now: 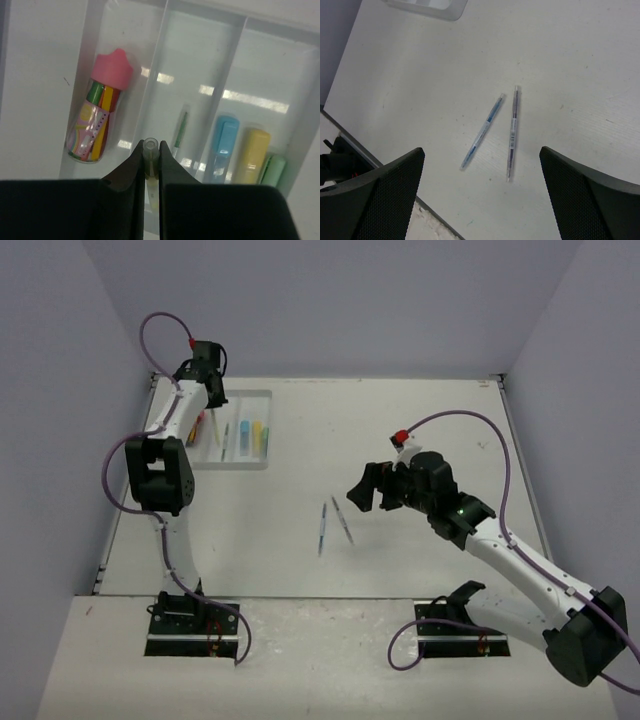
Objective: Sort the stationery into containers
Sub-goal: Place the pen in the storage box, then pick up the pen from the center of the board.
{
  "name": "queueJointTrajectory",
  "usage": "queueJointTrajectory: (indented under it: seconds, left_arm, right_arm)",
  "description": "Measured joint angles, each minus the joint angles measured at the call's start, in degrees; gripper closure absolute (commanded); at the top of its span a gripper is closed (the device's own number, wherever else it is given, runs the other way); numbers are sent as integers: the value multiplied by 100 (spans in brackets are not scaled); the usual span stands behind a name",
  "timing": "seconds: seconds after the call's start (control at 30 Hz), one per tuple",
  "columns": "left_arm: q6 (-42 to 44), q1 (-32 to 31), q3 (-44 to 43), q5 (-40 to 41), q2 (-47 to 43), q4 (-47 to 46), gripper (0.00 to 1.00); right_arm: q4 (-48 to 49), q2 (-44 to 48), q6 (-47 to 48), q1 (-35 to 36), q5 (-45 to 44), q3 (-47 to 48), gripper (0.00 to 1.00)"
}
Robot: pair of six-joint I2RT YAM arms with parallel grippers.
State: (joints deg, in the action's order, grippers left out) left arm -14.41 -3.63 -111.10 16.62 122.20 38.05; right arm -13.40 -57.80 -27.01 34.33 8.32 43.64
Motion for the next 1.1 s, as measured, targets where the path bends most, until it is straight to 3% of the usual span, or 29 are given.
queueJointTrajectory:
  seconds: [0.1, 0.23, 0.33, 0.43, 0.57, 0.67, 0.77, 0.93, 1.07, 1.1]
  left_arm:
    - [153, 4, 23, 63, 297, 216, 100]
    - [221, -29, 36, 79, 283, 131, 100]
    - [224, -31, 101, 56, 285, 40, 74]
    - [273, -31, 126, 9, 312, 42, 62]
    - [303, -31, 126, -36, 357, 54, 30]
    - [299, -31, 128, -59, 360, 67, 6]
    - [288, -33, 130, -143, 360, 68, 0]
    - [242, -111, 224, -318, 142, 81, 0]
    - [102, -279, 772, -497, -849, 14, 0]
    - [53, -308, 949, -563, -1143, -32, 0]
  right_arm:
    - [9, -188, 39, 0, 129, -28, 3]
    - [5, -741, 90, 0, 319, -26, 13]
    - [-141, -1261, 113, 41, 309, 20, 27]
    - [-476, -1833, 124, 211, 47, 229, 33]
    - [-735, -2694, 121, 575, -364, 765, 40]
    - [-986, -3175, 126, 779, -662, 1161, 51]
    - [-1198, -3681, 129, 906, -978, 1582, 58]
    - [-1528, -4326, 78, 944, -1418, 1875, 70]
    - [-1660, -4517, 49, 942, -1594, 1989, 100]
    - [-1672, -4531, 40, 942, -1607, 1991, 100]
